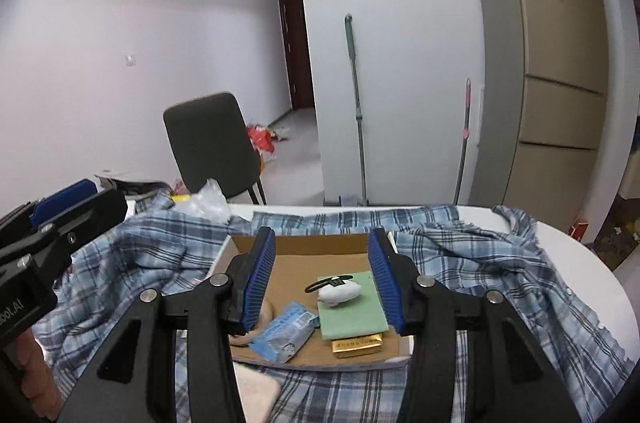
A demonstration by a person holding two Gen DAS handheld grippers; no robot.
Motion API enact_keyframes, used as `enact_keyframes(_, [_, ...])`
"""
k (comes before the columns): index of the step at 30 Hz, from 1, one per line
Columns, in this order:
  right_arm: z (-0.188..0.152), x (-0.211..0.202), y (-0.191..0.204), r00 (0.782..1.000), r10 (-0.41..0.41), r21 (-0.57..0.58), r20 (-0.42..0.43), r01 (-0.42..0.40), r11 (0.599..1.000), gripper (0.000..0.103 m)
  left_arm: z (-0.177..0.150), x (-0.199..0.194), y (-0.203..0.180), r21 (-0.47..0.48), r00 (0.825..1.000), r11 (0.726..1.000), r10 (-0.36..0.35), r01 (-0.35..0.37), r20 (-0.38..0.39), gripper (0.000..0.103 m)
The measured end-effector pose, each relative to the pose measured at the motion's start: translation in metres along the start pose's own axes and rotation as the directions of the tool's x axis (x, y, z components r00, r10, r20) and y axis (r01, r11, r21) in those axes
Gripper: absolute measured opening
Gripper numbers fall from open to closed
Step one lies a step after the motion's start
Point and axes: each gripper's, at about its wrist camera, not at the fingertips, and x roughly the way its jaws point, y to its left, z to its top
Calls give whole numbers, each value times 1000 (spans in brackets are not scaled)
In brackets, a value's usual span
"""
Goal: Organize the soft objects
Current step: 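Reach the right tool to the coiled white USB cable and grasp it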
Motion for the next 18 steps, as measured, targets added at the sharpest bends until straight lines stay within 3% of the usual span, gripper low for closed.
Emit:
enact_keyframes(9, [-20,-64,28,998,-3,-40,59,6,999,50,-29,-68,19,-31,999,999,-30,31,36,57])
enact_keyframes(11, [-29,-72,33,998,2,-31,60,0,1000,50,-40,-82,21,-19,998,1000,-10,11,59,57])
enact_keyframes(13, [-38,-76,39,998,-3,-37,60,5,999,50,-52,-89,21,0,997,1000,15,-15,80,57])
enact_keyframes(18, [-64,-82,44,998,1,-15,55,0,1000,50,-81,-88,33,-18,998,999,-27,28,49,57])
